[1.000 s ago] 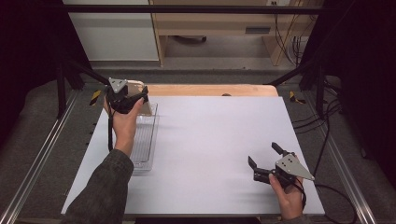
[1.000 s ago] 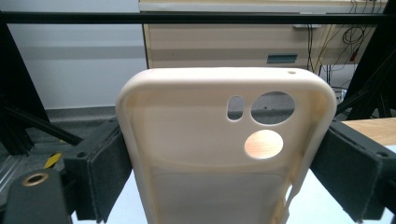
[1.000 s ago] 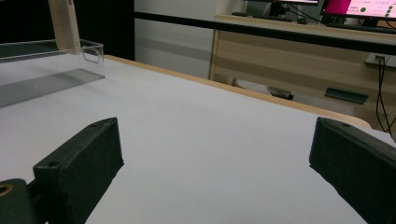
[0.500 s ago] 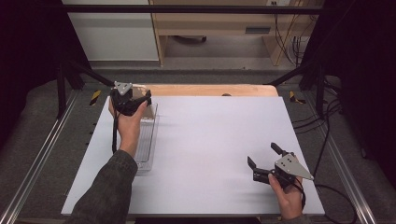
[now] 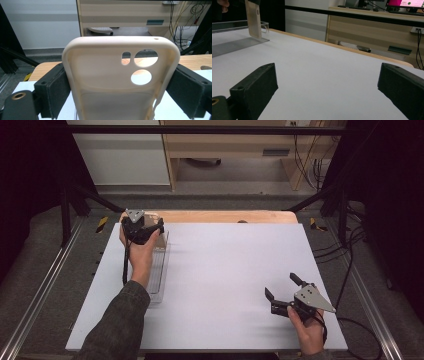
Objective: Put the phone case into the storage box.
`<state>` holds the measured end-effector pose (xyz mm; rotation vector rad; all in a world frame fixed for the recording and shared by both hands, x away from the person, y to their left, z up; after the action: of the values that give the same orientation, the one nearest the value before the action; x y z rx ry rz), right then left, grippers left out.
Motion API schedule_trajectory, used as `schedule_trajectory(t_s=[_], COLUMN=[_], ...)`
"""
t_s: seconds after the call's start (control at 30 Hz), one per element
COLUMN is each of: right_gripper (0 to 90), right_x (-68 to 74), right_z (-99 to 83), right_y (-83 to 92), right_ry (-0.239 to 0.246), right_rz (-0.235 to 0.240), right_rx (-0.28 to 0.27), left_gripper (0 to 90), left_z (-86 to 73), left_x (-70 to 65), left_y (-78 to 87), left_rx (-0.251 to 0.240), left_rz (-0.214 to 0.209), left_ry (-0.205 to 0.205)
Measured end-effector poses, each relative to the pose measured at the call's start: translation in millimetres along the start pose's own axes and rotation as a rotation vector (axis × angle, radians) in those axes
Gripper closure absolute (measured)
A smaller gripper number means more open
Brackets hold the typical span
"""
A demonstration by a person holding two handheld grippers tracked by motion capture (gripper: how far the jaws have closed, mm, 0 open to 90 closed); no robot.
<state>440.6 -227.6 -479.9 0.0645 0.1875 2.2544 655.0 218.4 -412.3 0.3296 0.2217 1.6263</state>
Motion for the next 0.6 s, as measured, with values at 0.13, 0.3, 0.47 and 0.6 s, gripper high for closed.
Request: schedule_trajectory(t_s=[0.13,0.3,0.47,0.6], right_gripper=[2.7,2.7,2.7,2.7], right_x=[0.0,0.7,0.4,0.7], right_z=[-0.2,-0.9,-1.5,-2.0], right_y=[0.0,-1.1,-1.5,-1.7], right_ry=[-0.002,0.002,0.0,0.0], right_rz=[0.0,0.004,0.002,0.004], right_rx=[0.001,0.007,0.01,0.012], left_gripper=[10.7,10.7,10.7,10.7], left_z=[-0.7,-2.3,-4.8,-4.7], left_x=[-2.2,0.6,-2.8,-5.5], left_y=[-1.1,-5.1,-7.1,-8.2], left_rx=[-0.005,0.003,0.006,0.002], left_rz=[0.005,0.019,0.022,0.028], left_ry=[-0.015,0.002,-0.007,0.0])
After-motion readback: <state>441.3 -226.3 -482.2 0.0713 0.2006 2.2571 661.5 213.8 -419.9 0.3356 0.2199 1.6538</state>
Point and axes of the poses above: each handheld gripper's, and its own axes: y roughly backward along the jaws, z roughly out of its top, x roughly to its left, the point moved 4 cm from there along -y, roughly forward along the jaws, and after that the axes turned 13 degrees about z, right-handed, at the moved point
